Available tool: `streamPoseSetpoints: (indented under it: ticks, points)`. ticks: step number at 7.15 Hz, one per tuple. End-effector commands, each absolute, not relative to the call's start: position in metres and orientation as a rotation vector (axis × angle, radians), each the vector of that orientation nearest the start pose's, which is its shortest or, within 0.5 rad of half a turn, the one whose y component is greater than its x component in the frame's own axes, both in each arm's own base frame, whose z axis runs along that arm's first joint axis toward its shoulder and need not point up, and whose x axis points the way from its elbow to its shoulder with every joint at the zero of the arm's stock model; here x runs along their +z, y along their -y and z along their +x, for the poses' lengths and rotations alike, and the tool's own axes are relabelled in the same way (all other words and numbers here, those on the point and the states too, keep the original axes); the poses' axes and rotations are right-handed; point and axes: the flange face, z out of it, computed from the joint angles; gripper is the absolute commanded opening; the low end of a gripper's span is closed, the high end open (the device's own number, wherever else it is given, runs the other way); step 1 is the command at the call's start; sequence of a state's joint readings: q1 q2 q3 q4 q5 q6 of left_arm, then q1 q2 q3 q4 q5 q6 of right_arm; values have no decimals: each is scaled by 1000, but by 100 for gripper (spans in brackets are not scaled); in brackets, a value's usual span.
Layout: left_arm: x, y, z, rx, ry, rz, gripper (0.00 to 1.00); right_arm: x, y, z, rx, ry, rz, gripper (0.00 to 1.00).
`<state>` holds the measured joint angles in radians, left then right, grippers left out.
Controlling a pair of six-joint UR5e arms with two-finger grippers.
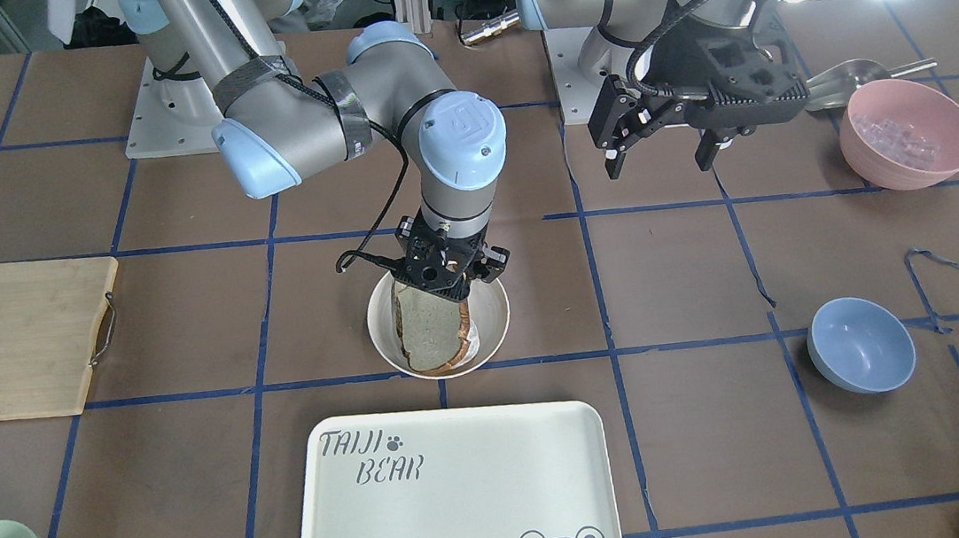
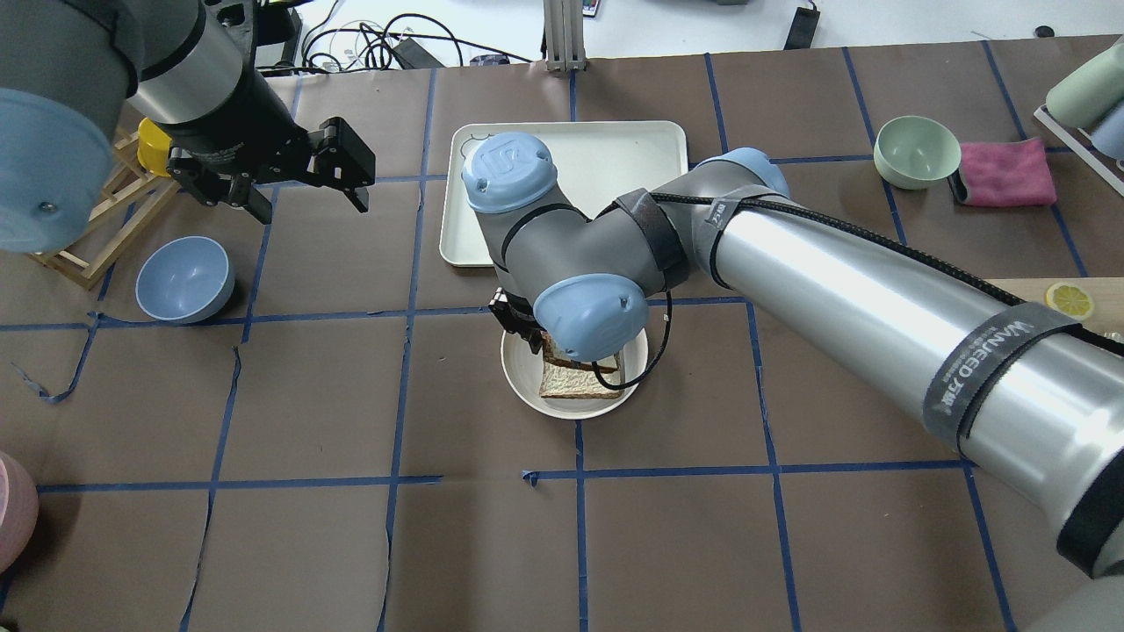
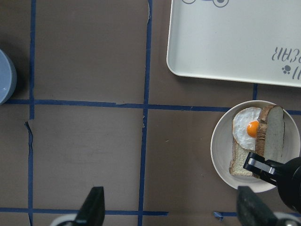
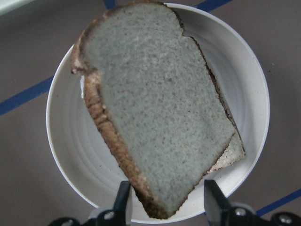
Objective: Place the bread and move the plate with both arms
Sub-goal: 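Raise the right gripper away while the left arm reaches toward the plate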
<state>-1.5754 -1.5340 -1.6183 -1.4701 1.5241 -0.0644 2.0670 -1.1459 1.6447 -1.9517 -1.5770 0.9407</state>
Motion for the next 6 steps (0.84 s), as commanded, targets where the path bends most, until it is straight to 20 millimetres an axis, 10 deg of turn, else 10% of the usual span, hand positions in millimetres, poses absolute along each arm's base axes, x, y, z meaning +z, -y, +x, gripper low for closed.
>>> streamPoseSetpoints:
  ticks: [1, 4, 6]
  points:
    - [493, 484, -140, -142, -3186, -92, 100, 269, 492, 395, 52, -3094, 739, 87]
    - [493, 484, -140, -139, -3186, -92, 100, 318, 535, 337, -37, -3068, 639, 100]
    - [493, 484, -141, -139, -3191, -89, 100, 390, 560, 240, -52, -3115, 362, 100]
